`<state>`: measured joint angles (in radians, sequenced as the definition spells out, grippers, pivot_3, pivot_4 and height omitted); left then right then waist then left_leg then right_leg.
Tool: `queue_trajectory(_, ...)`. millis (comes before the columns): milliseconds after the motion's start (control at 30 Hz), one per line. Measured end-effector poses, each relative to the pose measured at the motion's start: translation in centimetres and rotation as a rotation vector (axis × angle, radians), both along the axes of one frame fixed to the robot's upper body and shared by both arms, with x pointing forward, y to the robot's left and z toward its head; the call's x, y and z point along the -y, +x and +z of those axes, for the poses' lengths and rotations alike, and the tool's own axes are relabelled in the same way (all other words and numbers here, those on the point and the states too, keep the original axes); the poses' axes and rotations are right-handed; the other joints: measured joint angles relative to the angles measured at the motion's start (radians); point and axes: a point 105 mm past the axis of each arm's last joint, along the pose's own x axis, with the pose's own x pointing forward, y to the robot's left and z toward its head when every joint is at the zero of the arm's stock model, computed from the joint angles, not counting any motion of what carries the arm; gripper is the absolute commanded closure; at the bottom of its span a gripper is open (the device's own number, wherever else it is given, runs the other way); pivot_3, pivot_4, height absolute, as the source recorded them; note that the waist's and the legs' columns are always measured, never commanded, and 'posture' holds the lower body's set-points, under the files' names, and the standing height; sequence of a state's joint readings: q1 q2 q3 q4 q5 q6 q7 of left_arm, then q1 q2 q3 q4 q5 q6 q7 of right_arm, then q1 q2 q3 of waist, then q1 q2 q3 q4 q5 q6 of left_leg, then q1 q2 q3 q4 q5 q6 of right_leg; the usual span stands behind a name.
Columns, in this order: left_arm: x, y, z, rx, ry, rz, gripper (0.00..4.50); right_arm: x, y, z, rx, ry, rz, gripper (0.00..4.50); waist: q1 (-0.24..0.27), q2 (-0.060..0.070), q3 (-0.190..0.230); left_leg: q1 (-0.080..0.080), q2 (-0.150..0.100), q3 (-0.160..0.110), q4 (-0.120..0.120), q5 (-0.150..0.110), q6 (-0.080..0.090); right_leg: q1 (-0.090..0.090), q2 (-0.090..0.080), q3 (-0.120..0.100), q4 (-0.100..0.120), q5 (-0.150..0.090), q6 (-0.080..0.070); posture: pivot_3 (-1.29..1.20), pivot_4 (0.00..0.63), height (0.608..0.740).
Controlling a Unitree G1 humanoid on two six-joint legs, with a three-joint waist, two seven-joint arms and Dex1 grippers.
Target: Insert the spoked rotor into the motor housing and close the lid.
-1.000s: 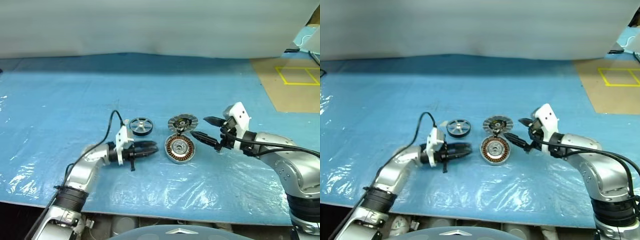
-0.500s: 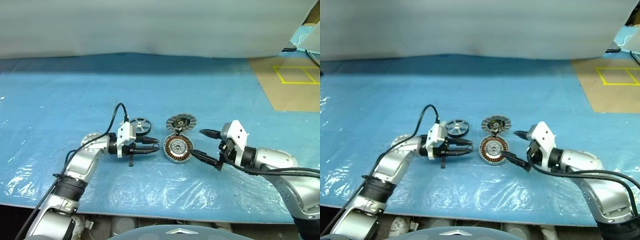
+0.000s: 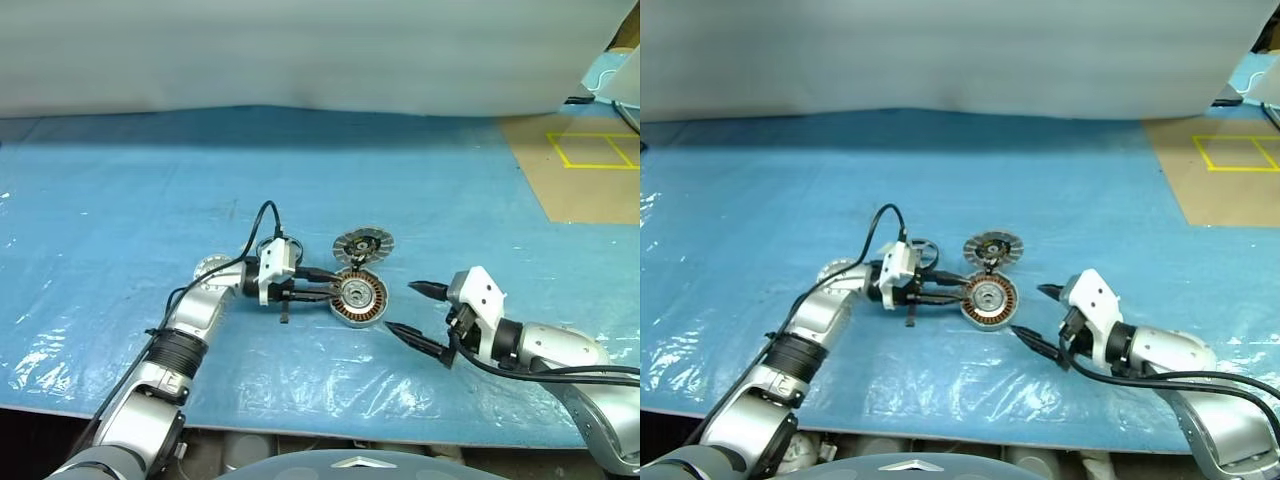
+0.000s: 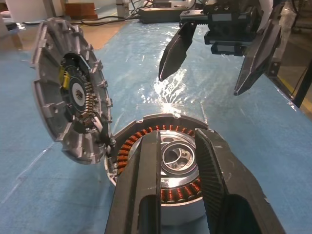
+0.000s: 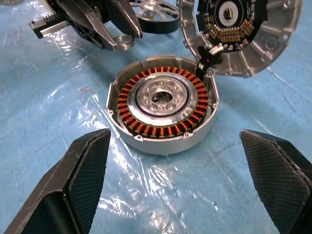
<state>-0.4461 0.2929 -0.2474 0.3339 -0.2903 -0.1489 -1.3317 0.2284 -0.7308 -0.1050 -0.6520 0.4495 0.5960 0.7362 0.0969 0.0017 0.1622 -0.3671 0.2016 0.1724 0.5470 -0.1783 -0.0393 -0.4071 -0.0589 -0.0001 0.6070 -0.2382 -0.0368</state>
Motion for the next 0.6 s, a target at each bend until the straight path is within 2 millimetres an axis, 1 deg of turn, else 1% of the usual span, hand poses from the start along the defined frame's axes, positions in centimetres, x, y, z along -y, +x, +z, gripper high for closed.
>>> queue_trajectory(133, 1.4, -0.3, 0.0, -0.012, -0.033, -0.020, 3.84, 0.1, -0.2, -0.5, -0.013, 0.010, -0.030, 0.06, 0.002, 0.000, 0.000, 0.000, -0.001, 0.000, 0.001, 0.000, 0.000, 0.001, -0.001, 0.000, 0.000, 0.000, 0.000, 0.00, 0.150, 0.740)
queue_trajectory(267, 2.4, 0.0, -0.8, -0.023, -0.017, -0.006, 3.84, 0.1, -0.6, -0.3, -0.005, 0.001, -0.039, 0.06, 0.001, 0.000, 0.000, 0.000, 0.000, -0.001, 0.001, 0.000, 0.000, 0.000, -0.001, 0.000, 0.000, 0.000, 0.000, 0.00, 0.150, 0.740)
queue_trajectory(400, 3.3, 0.0, -1.4, -0.040, -0.007, -0.005, 3.84, 0.6, -0.9, -0.2, -0.009, -0.021, -0.057, 0.06, 0.001, 0.000, 0.000, 0.000, -0.001, -0.001, 0.001, 0.000, 0.000, 0.001, -0.001, 0.000, 0.000, 0.000, 0.001, 0.00, 0.150, 0.740)
queue_trajectory(600, 4.0, 0.2, -2.4, 0.055, 0.056, -0.011, 3.84, 1.0, -1.6, 0.2, -0.012, -0.044, -0.090, 0.06, 0.003, -0.001, 0.000, 0.000, -0.002, -0.002, 0.001, 0.000, 0.001, 0.001, -0.001, -0.001, 0.000, 0.002, 0.005, 0.00, 0.150, 0.740)
